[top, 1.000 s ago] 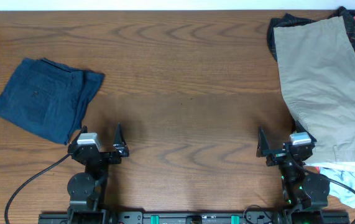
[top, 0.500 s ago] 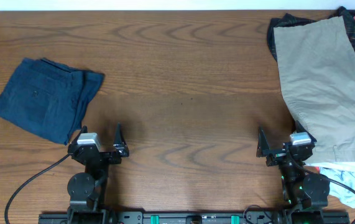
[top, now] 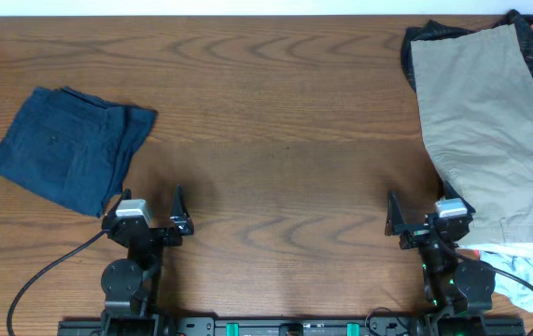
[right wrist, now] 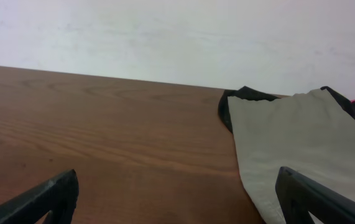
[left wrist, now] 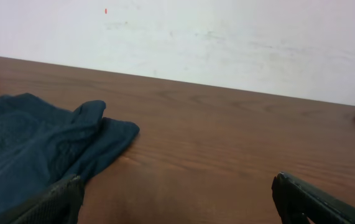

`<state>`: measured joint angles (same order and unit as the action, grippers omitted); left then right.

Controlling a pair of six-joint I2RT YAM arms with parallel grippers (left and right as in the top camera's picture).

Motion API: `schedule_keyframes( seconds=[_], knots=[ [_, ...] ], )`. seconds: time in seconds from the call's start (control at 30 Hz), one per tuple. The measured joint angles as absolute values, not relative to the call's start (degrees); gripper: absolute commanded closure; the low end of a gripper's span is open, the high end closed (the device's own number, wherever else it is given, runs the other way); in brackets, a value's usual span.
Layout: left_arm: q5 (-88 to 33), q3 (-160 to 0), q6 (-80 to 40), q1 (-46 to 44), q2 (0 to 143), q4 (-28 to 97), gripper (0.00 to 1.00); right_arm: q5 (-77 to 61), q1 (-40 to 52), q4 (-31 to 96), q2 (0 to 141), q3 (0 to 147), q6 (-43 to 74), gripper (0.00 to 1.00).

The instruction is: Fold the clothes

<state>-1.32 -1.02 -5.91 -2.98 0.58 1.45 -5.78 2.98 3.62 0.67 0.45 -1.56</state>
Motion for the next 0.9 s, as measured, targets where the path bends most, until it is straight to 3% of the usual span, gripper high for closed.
schedule_keyframes(
  seconds=[0.5, 0.9],
  knots=[
    [-2.4, -3.9, -6.2, -3.0, 2.1, 8.2, 0.02, -5.1, 3.0, 7.1, 2.9, 1.7, 0.4, 0.01],
    [-6.2, -24.0, -6.2, -3.0, 24.7, 27.4, 0.02, -2.2, 3.0, 22.0, 27.2, 21.7, 2.2, 0.01]
  ],
)
